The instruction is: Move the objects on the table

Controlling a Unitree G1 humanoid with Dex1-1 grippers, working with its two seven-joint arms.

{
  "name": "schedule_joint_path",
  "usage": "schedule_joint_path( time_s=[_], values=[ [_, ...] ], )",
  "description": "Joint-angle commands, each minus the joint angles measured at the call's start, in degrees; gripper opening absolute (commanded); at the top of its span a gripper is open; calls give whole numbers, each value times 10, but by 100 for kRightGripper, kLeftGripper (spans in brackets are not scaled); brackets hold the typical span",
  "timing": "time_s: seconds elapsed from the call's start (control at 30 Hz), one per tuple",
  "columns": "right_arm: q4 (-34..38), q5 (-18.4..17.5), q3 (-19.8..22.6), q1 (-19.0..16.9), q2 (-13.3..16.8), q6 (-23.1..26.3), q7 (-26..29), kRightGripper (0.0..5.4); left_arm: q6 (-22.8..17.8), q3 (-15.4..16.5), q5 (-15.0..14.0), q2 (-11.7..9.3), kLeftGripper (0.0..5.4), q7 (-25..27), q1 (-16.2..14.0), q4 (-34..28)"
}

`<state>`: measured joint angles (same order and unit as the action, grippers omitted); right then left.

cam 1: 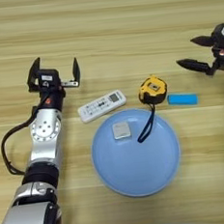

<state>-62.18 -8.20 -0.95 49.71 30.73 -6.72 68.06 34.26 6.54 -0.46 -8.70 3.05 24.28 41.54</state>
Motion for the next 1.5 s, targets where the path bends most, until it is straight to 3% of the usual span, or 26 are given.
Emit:
schedule_joint_path(
  time_s=[0.03, 0.13, 0.43, 1.13, 1.5],
  values=[
    [-32, 47, -30, 25, 12, -17, 31, 540, -5, 0, -4, 1, 537, 2, 8, 0],
    [-48, 75, -48, 25, 12, -20, 44, 540, -4, 1, -4, 1, 537, 3, 9, 3],
    [-75, 147, -85, 9, 2, -60, 3, 540, -4, 2, -5, 1, 537, 4, 10, 4],
    [-99, 204, -112, -25, -31, -81, -47, 540, -4, 0, -4, 1, 537, 9, 2, -9],
    [-108, 208, -123, -37, -38, -41, -21, 391, -6, 1, -6, 0, 540, 14, -3, -16]
  ],
)
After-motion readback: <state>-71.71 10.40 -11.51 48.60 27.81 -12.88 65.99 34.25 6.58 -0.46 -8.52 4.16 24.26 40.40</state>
